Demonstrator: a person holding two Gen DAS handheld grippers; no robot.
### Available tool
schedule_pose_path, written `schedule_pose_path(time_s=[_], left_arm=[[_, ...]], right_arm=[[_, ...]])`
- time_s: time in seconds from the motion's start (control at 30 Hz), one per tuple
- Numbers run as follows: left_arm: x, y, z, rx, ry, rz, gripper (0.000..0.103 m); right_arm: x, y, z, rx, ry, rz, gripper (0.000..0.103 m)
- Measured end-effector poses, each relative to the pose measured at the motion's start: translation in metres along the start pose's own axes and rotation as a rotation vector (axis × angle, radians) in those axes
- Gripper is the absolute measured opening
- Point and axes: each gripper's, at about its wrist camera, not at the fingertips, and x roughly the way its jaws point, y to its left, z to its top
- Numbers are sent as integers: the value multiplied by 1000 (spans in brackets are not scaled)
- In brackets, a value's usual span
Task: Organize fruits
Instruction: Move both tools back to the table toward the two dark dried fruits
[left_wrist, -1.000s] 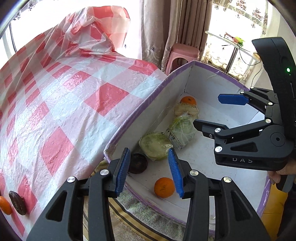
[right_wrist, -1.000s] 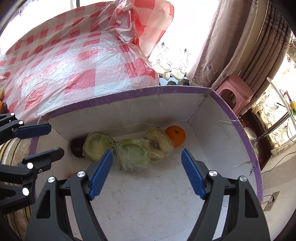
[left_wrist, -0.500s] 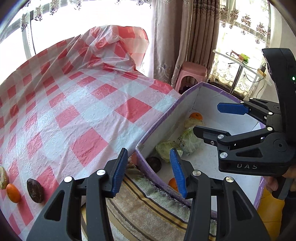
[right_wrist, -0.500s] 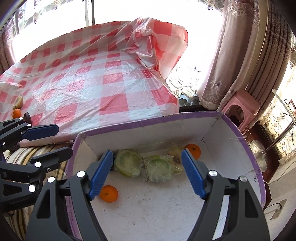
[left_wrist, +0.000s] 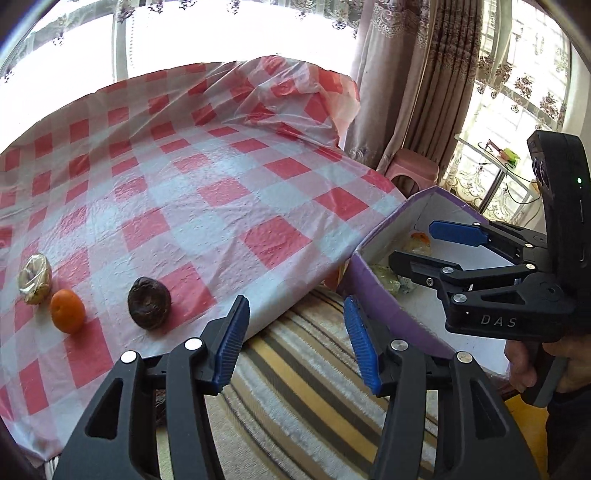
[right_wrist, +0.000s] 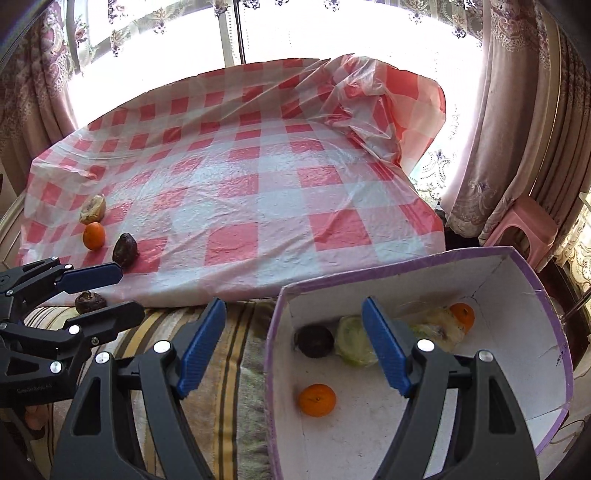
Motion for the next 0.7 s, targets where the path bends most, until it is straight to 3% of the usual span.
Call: schedule_pose_path(time_s=[0.37, 0.7], left_arm=[[-34, 84, -42, -188, 52, 22, 52], [-21, 97, -52, -216, 119, -21, 51]], right_arm=[[17, 45, -2, -22, 11, 70, 76], [31, 85, 7, -70, 0, 119, 76]])
